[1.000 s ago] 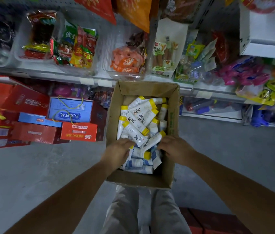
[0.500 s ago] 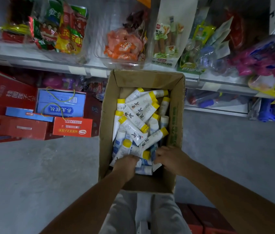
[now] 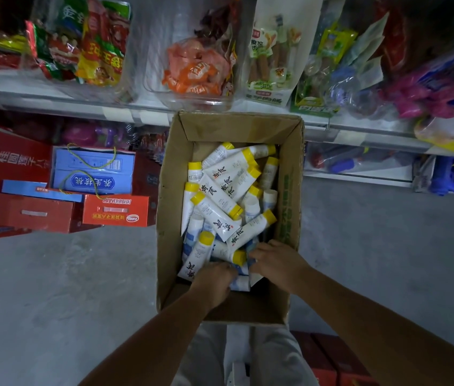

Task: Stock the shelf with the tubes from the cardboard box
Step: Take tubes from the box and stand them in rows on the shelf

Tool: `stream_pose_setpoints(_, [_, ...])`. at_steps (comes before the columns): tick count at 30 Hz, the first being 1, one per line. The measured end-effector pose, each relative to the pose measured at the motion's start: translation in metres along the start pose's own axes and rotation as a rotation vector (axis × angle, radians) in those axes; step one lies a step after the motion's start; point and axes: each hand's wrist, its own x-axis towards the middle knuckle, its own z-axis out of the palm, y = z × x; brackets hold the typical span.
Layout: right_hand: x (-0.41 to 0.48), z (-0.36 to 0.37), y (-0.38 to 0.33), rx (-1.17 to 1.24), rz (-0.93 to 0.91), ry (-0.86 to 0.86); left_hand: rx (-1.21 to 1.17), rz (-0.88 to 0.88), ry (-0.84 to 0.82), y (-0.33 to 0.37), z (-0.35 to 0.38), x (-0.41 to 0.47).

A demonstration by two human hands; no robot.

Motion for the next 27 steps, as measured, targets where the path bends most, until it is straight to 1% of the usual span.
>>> stream_pose_setpoints(3, [0.000, 0.002, 0.000, 0.030, 0.017, 0.035, 0.047, 0.032, -0.011, -0.004, 0.001, 0.002])
stream_pose_setpoints(6, [0.000, 0.002, -0.001, 0.097, 0.027, 0.082, 0.159, 0.047, -0.039, 0.001, 0.004, 0.003])
stream_pose_setpoints(8, [0.001, 0.004, 0.000, 0.137, 0.034, 0.123, 0.241, 0.000, -0.093, 0.009, 0.009, 0.003])
stream_pose_setpoints(10, [0.001, 0.005, 0.001, 0.183, 0.046, 0.164, 0.264, -0.061, -0.146, 0.016, 0.011, 0.003])
stream_pose_setpoints(13, [0.001, 0.007, 0.002, 0.259, 0.069, 0.245, 0.116, -0.161, -0.195, 0.017, 0.014, 0.004])
stream_pose_setpoints(17, [0.001, 0.007, 0.003, 0.357, 0.112, 0.348, -0.181, -0.320, -0.198, 0.025, 0.014, 0.009])
stream_pose_setpoints(20, [0.002, 0.006, 0.003, 0.398, 0.140, 0.389, -0.277, -0.404, -0.219, 0.035, 0.016, 0.011])
stream_pose_setpoints(22, [0.002, 0.005, 0.003, 0.431, 0.162, 0.405, -0.290, -0.421, -0.243, 0.036, 0.015, 0.011])
stream_pose_setpoints(25, [0.004, 0.002, 0.006, 0.492, 0.211, 0.423, -0.307, -0.372, -0.283, 0.039, 0.008, 0.009])
stream_pose_setpoints(27, [0.005, -0.001, 0.007, 0.545, 0.245, 0.430, -0.391, -0.352, -0.346, 0.046, 0.000, 0.009])
